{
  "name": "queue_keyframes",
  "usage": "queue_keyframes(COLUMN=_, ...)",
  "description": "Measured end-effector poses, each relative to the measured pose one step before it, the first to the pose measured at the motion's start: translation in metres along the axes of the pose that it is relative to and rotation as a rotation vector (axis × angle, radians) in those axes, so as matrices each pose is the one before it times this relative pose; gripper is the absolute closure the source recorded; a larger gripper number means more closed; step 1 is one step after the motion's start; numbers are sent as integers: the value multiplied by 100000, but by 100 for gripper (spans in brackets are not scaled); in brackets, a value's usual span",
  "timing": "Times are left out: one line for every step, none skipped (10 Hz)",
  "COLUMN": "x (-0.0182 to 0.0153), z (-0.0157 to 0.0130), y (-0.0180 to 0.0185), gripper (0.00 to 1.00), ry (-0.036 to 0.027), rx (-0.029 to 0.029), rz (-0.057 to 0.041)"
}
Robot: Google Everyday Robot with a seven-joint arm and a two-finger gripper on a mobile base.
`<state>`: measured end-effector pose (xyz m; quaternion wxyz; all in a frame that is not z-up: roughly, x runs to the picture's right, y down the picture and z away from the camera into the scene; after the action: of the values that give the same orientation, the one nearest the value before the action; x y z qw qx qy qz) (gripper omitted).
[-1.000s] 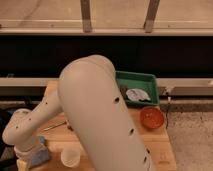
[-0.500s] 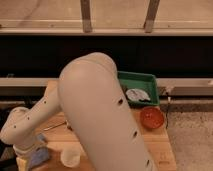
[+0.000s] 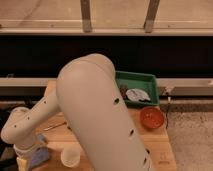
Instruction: Place sponge in paper cup
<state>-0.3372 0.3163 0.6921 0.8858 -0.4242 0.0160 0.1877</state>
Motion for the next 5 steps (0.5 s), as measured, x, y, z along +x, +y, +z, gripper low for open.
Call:
queue_keyframes(x=102, z=297, y=-302, gripper=20, ry=-304, rx=-435, rz=-391)
queue_keyframes(x=155, z=312, y=-401, gripper=20, ry=-1092, rx=-183, rz=-1469)
queue_keyframes(x=238, z=274, y=-746, gripper=20, ry=-1194, rx=444, rz=-3723)
queue_keyframes(x=115, z=110, y=-291, gripper=20, ry=-1002, rx=169, rz=-2436)
queue_keyframes(x=87, z=210, y=-252, gripper=20, ry=-666, rx=56, rz=-1390)
